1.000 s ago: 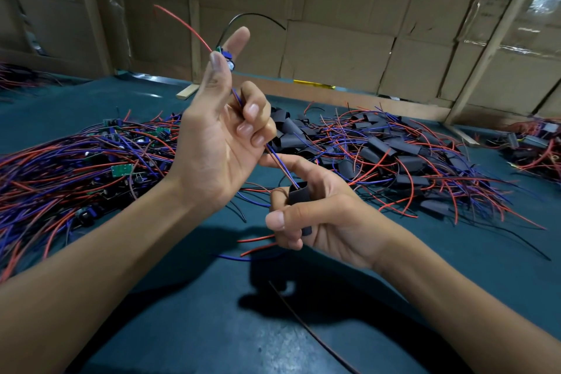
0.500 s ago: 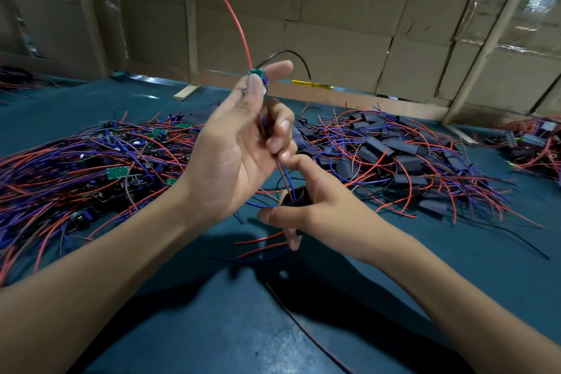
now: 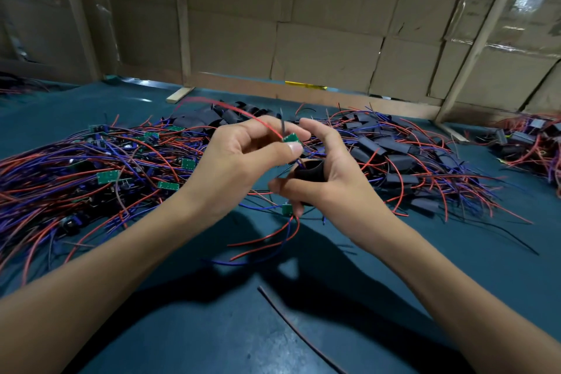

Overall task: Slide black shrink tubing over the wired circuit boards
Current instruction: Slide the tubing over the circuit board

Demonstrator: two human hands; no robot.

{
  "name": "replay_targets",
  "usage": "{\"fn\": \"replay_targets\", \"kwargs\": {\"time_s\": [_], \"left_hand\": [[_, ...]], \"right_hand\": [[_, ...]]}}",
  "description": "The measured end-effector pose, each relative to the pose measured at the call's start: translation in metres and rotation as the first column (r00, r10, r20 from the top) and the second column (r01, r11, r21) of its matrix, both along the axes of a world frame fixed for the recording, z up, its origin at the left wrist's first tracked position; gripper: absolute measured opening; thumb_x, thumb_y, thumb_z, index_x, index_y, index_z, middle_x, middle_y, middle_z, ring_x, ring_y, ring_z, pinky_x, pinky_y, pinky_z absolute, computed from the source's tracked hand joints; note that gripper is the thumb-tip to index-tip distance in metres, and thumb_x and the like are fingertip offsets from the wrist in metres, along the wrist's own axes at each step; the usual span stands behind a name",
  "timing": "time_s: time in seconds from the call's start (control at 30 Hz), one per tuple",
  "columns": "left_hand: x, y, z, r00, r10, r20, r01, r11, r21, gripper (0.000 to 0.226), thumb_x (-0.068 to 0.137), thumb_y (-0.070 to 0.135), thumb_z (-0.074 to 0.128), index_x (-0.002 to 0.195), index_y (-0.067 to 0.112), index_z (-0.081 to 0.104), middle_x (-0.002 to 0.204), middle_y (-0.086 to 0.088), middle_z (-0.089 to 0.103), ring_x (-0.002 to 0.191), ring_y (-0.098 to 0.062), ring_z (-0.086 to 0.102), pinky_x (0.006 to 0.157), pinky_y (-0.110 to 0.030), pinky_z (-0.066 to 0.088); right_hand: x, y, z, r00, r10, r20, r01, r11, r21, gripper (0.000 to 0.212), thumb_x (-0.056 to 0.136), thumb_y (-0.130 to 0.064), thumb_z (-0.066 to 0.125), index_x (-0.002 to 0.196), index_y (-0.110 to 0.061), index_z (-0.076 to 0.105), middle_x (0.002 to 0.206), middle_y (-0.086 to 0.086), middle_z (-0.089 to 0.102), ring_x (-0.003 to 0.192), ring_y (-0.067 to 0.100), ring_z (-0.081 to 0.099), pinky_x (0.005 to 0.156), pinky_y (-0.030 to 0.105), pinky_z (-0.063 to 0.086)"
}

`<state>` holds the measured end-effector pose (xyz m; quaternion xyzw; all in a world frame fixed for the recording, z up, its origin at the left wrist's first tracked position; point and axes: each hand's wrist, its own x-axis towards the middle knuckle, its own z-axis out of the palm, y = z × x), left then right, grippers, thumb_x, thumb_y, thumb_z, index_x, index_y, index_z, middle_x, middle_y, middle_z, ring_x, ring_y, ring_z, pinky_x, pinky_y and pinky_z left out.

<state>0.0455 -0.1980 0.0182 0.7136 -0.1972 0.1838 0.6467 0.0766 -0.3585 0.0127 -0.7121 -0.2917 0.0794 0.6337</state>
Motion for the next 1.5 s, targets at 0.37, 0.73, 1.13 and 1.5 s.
{"fn": "replay_targets", "kwargs": {"time_s": [0.37, 0.73, 1.13, 1.5], "left_hand": [[-0.001, -0.004, -0.002, 0.997, 0.082, 0.015, -0.082, 0.995, 0.061, 0.012, 0.077, 0.009, 0.081, 0.082, 0.016, 0.073, 0.099, 0.004, 0.078, 0.087, -0.011, 0.073, 0.083, -0.036, 0.059], [-0.001, -0.006, -0.011, 0.966, 0.137, 0.221, -0.202, 0.929, 0.309, 0.015, 0.091, 0.021, 0.072, 0.104, 0.016, 0.077, 0.102, -0.002, 0.071, 0.102, -0.019, 0.068, 0.093, -0.041, 0.054], [0.017, 0.031, -0.012, 0.899, 0.134, 0.417, -0.405, 0.618, 0.674, 0.038, 0.09, 0.009, 0.051, 0.122, 0.021, 0.067, 0.103, 0.008, 0.062, 0.097, -0.021, 0.049, 0.095, -0.033, 0.04], [0.036, 0.057, -0.021, 0.8, 0.493, 0.342, -0.398, 0.01, 0.917, 0.054, 0.094, 0.036, 0.045, 0.148, 0.031, 0.044, 0.136, -0.003, 0.05, 0.123, -0.029, 0.039, 0.101, -0.044, 0.034]], "right_hand": [[0.008, -0.008, -0.008, 0.945, -0.102, 0.31, 0.174, 0.961, -0.216, 0.102, 0.076, -0.022, 0.075, 0.147, -0.054, 0.009, 0.082, -0.004, 0.071, 0.069, 0.015, 0.068, 0.071, 0.031, 0.06], [0.01, -0.01, -0.012, 0.896, -0.12, 0.428, 0.227, 0.951, -0.209, 0.111, 0.073, -0.015, 0.07, 0.15, -0.054, -0.001, 0.083, -0.002, 0.07, 0.065, 0.014, 0.068, 0.066, 0.041, 0.058], [0.031, -0.045, 0.021, 0.559, -0.335, 0.759, 0.518, 0.855, -0.004, 0.031, 0.088, -0.013, 0.053, 0.117, -0.02, 0.048, 0.088, -0.002, 0.058, 0.078, 0.012, 0.052, 0.072, 0.033, 0.038], [0.065, -0.088, 0.009, 0.6, -0.5, 0.625, 0.765, 0.131, -0.63, 0.088, 0.084, -0.024, 0.052, 0.157, 0.002, 0.01, 0.166, 0.024, 0.006, 0.153, 0.043, 0.003, 0.124, 0.054, 0.005]]}}
